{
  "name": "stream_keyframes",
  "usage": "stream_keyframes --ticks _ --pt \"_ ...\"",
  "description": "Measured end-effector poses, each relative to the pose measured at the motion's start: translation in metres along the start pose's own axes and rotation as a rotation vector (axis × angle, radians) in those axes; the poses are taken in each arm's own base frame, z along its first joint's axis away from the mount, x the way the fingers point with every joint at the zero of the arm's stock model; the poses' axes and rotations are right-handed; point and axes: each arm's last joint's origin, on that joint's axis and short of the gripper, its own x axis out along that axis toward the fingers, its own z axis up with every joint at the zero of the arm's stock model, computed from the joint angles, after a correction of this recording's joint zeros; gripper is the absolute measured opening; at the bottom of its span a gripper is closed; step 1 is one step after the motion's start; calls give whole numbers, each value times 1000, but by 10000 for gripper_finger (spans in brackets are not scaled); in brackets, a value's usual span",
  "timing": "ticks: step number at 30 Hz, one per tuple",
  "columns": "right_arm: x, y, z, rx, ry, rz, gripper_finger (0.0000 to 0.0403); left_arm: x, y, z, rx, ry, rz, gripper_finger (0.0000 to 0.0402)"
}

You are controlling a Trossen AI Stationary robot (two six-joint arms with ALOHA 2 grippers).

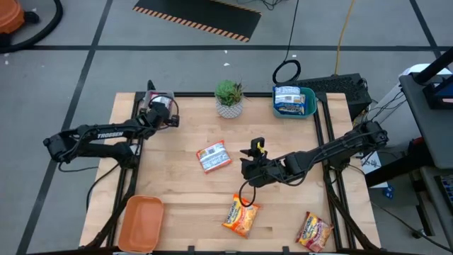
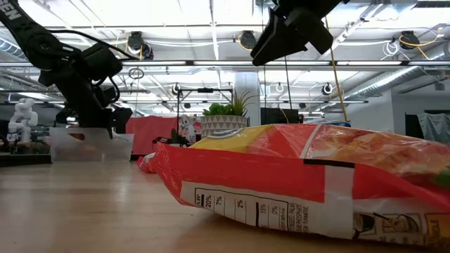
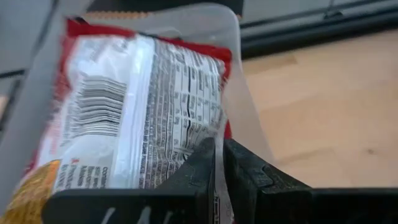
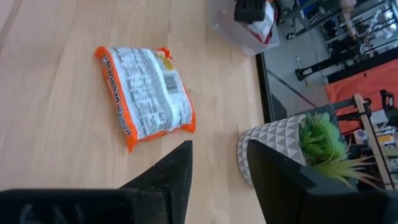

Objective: Sort Maruchan noodles
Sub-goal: Put the left red noodle pack into the transparent bin, then put the top orange noodle pack into the orange bin

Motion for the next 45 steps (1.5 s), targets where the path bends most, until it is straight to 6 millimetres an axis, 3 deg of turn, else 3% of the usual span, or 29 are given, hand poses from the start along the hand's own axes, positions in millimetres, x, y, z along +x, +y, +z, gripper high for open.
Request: stream_keyframes --ticks 22,32,36,45 --pt "0 -2 5 -1 -44 -13 146 -16 8 12 63 -104 24 40" --pt "-2 2 6 124 -56 18 146 -14 13 5 76 -6 -12 40" --pt "-4 5 8 173 -82 95 146 -27 5 16 84 -76 -128 40" --pt "-4 3 16 305 -151 150 146 -75 0 40 74 -231 -303 40"
